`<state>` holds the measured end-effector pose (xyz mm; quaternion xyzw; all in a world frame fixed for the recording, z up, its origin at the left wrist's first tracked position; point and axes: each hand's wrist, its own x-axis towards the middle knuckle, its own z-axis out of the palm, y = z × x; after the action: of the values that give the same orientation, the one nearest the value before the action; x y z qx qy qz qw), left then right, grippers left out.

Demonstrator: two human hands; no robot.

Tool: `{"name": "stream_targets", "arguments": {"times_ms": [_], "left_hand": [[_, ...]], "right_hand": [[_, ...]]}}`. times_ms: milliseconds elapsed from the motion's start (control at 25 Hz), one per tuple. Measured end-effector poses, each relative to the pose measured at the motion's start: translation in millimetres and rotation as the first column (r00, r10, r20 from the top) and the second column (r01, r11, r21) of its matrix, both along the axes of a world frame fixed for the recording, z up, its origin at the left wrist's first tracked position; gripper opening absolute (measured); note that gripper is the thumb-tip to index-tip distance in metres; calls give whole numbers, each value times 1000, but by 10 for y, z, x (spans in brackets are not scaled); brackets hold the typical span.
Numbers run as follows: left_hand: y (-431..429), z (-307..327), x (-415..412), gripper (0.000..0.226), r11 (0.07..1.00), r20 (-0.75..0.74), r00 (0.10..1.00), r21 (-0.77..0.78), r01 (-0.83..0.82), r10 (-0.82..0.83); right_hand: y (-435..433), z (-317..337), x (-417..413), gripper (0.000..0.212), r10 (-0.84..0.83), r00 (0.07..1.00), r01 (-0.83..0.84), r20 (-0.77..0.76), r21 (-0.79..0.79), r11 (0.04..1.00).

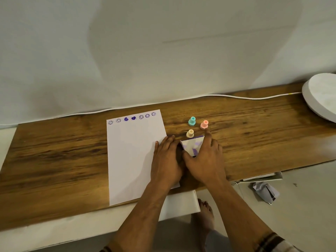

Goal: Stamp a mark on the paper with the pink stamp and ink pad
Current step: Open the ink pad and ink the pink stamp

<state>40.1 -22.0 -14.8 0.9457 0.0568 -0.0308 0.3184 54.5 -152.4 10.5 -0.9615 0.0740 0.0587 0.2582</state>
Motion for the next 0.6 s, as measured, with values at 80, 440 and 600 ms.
{"name": "stream_targets", "arguments": {"times_ms": [80,440,600], "left_hand": [[14,-6,-1,70,1000,2,1000,10,6,-6],[17,-22,-4,85,999,-29,999,45,16,-14],[29,-17,-11,86,998,-43,999,58,30,-28]], "right_hand": [[-51,20,21,101,-37,999,37,39,13,999],[-484,-82,270,105,-243,969,243,45,-4,970],[-576,-149,348,99,-253,967,254,32,-57,966]]}}
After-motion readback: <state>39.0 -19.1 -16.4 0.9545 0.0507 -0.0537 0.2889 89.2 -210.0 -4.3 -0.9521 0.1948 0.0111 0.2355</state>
